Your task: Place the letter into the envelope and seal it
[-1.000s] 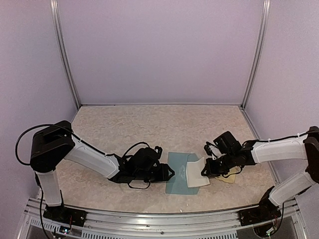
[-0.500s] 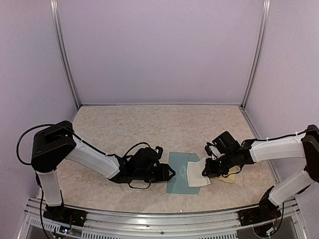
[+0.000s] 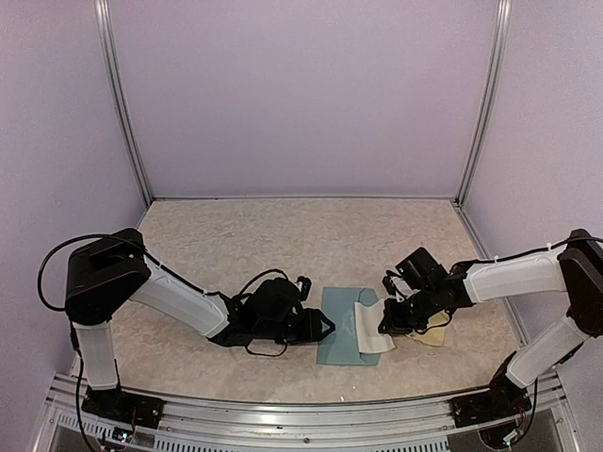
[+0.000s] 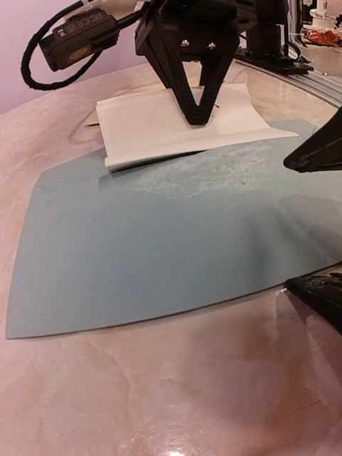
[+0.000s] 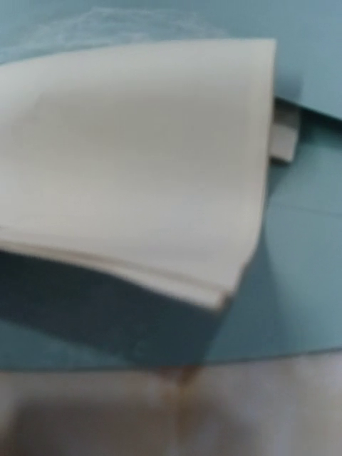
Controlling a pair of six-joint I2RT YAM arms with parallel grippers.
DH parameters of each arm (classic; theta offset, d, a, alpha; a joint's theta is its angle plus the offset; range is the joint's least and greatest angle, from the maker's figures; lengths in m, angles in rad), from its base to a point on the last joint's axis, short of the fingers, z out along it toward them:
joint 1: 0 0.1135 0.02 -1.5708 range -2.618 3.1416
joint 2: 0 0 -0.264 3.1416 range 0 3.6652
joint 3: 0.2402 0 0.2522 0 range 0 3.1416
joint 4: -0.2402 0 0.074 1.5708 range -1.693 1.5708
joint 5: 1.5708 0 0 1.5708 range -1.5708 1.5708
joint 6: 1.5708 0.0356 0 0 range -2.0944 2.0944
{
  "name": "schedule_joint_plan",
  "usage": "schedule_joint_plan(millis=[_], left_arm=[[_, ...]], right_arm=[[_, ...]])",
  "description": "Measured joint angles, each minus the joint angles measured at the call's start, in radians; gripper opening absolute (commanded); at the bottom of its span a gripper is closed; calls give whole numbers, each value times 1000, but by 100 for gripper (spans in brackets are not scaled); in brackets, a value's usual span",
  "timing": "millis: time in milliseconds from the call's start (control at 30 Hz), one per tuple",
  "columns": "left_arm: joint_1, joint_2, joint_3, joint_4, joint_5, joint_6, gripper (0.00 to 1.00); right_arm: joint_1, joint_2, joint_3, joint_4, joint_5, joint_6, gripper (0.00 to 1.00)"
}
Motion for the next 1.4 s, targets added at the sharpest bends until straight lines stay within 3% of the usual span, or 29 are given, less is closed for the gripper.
schedule_joint_plan(millis=[333, 567, 967, 1400], left_arm=[[3, -19, -4, -36, -21, 29, 45], [29, -23, 49, -103, -27, 104, 38], [38, 87, 147, -72, -14, 182, 35], [30, 98, 120, -3, -31, 140, 34]], right_arm=[[0, -46, 12, -14, 18, 0, 0], [0, -59, 12, -23, 26, 1, 0], [0, -64, 12, -31, 33, 6, 0], [0, -103, 11, -84, 53, 30, 0]])
